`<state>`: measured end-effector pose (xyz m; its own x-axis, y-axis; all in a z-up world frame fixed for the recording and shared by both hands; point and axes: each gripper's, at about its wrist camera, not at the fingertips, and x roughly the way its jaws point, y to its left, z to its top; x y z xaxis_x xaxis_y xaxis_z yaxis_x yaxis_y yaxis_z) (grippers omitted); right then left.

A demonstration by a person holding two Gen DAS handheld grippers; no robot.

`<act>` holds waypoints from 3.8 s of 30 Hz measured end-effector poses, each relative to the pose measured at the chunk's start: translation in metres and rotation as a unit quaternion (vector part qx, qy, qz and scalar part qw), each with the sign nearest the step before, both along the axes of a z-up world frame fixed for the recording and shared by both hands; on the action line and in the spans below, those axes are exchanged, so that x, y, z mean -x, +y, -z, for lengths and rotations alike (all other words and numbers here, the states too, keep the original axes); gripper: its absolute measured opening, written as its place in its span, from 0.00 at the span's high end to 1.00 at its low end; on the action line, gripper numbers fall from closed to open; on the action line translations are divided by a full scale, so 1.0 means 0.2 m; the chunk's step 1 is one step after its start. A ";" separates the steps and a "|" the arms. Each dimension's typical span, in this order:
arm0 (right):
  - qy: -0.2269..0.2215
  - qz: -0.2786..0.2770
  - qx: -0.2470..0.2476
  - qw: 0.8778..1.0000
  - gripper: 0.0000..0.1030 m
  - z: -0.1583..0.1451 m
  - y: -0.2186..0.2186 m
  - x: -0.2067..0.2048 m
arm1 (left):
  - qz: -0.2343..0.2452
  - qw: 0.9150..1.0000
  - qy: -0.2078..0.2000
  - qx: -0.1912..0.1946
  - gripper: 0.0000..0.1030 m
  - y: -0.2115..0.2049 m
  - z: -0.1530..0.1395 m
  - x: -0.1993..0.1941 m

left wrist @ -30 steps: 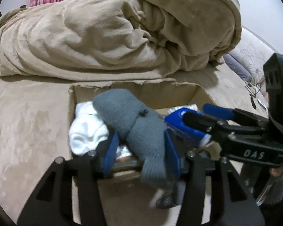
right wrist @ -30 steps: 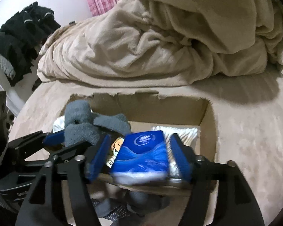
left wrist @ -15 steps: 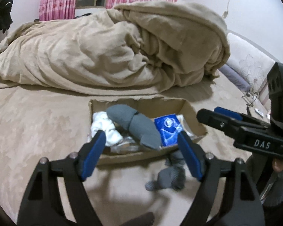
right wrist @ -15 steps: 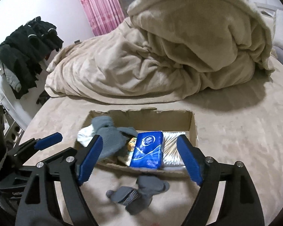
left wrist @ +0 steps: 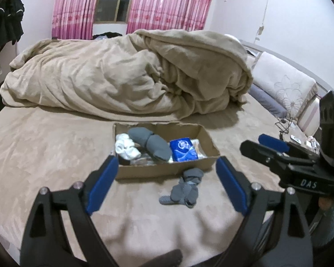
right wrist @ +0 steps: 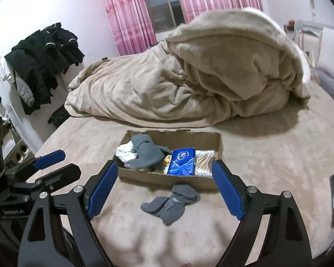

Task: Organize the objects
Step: 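Lift both open grippers out of the box, then grasp the gray dotted glove on the bed with the right gripper, then carry the dotted glove into the box and open the right gripper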

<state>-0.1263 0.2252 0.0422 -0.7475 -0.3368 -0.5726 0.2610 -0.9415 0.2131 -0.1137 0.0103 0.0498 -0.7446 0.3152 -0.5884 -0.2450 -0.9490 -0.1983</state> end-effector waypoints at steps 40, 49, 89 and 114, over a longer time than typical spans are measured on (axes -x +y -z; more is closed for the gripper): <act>-0.086 -0.015 -0.046 0.995 0.14 0.55 -0.08 -0.07 | -0.044 0.994 -0.099 0.024 0.12 -0.04 0.60 -0.04; -0.132 -0.025 -0.046 0.990 0.14 0.75 -0.14 0.11 | -0.051 0.990 -0.131 0.026 0.12 -0.06 0.78 0.10; -0.098 -0.031 -0.034 0.994 0.71 0.59 -0.11 0.02 | -0.045 0.994 -0.098 0.014 0.12 -0.05 0.60 0.00; 0.062 -0.054 -0.025 0.996 0.71 -0.08 -0.06 -0.25 | -0.054 0.998 0.015 -0.007 0.12 -0.05 -0.05 -0.13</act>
